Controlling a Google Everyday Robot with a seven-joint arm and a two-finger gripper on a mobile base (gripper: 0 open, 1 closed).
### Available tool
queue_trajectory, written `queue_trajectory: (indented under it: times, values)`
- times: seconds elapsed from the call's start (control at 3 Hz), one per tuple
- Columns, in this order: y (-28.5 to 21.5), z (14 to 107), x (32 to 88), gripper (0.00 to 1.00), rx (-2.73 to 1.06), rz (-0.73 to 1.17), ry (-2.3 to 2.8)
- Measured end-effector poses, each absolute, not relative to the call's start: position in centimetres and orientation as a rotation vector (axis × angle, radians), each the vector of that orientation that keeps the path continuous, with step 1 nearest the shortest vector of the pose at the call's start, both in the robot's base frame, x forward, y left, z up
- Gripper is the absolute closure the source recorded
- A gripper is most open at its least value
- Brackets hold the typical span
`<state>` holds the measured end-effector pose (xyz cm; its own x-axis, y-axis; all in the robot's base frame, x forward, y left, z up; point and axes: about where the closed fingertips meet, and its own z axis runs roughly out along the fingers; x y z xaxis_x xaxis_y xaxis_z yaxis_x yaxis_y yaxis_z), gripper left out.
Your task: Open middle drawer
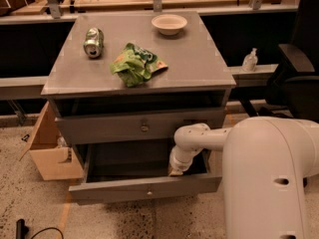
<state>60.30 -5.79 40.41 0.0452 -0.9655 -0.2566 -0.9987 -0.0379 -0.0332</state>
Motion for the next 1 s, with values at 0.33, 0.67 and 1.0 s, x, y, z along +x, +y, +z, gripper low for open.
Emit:
queue_trajectory:
  times: [0.33, 0.67, 1.0]
  values:
    - [-4.3, 40.4, 56.8, 1.00, -2.132, 0.414, 2.015]
    - [-4.3, 40.4, 56.9, 1.00, -2.132, 0.414, 2.015]
    - [-2.2, 40.6, 53.1, 1.00, -2.140, 0.606, 2.020]
